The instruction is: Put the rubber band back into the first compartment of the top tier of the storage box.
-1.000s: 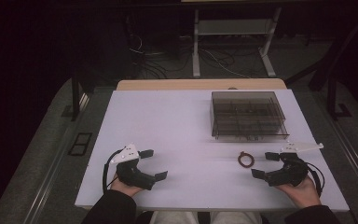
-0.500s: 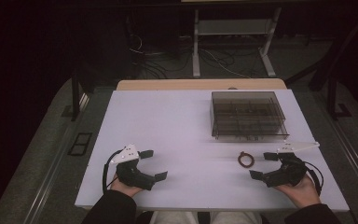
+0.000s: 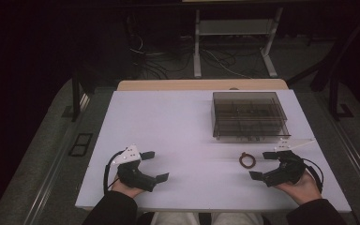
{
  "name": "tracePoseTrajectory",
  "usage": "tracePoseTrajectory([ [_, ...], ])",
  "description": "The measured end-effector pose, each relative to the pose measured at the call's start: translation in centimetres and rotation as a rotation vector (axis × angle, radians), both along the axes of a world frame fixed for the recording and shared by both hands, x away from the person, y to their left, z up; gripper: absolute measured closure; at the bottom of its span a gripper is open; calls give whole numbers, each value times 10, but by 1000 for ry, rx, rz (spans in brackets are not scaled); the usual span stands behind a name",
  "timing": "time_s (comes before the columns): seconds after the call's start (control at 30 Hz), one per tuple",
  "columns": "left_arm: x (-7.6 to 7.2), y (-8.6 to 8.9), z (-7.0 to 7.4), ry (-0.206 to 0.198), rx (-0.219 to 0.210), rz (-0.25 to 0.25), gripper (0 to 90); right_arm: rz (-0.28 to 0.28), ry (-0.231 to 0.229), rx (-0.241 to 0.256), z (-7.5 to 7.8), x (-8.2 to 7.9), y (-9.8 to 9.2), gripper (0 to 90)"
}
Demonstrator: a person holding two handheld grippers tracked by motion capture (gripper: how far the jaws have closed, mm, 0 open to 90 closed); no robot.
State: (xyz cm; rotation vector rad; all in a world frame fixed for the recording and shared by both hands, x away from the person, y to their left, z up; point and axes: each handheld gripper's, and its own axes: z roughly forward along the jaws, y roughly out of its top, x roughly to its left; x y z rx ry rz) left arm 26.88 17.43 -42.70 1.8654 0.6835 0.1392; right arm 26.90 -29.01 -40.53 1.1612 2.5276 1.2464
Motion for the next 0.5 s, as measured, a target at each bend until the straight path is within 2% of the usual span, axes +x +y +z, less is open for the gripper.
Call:
tracePoseTrajectory([
  [0.5,0,0,-1,9,6,-1,0,70,34,-69,6,19,12,1],
])
